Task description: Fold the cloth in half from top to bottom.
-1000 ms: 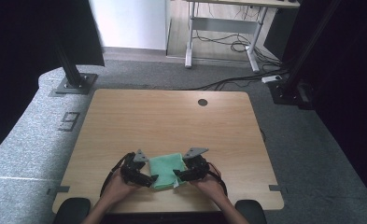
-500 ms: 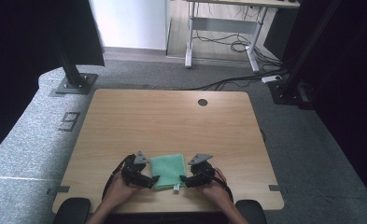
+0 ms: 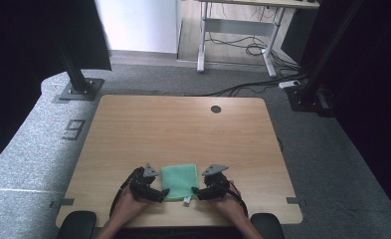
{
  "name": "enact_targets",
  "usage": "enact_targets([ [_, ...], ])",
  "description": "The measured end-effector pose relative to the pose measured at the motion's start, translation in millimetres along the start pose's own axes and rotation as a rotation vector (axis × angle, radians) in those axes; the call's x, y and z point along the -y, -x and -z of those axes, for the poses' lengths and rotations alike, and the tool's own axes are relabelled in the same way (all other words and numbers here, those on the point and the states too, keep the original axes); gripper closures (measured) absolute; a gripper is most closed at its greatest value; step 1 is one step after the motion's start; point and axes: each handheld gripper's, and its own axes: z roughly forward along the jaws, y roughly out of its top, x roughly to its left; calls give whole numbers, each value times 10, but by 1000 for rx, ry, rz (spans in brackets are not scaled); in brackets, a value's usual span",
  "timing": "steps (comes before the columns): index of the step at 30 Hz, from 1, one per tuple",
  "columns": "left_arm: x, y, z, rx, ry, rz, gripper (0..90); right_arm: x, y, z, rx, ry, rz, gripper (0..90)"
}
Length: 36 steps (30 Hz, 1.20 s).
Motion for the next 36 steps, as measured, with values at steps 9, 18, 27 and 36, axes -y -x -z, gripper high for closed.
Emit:
enact_targets([
  [9, -68, -121, -85, -11, 26, 7, 0, -23, 72, -56, 24, 0, -31, 139],
  [18, -184, -263, -181, -4, 29, 3, 0, -76, 214, -143, 47, 27, -49, 107],
  [27, -334, -413, -299, -11, 28, 10, 0, -139, 372, -231, 65, 55, -70, 103],
  [36, -447, -538, -387, -19, 28, 19, 0, -225, 515, -320, 85, 64, -88, 92],
])
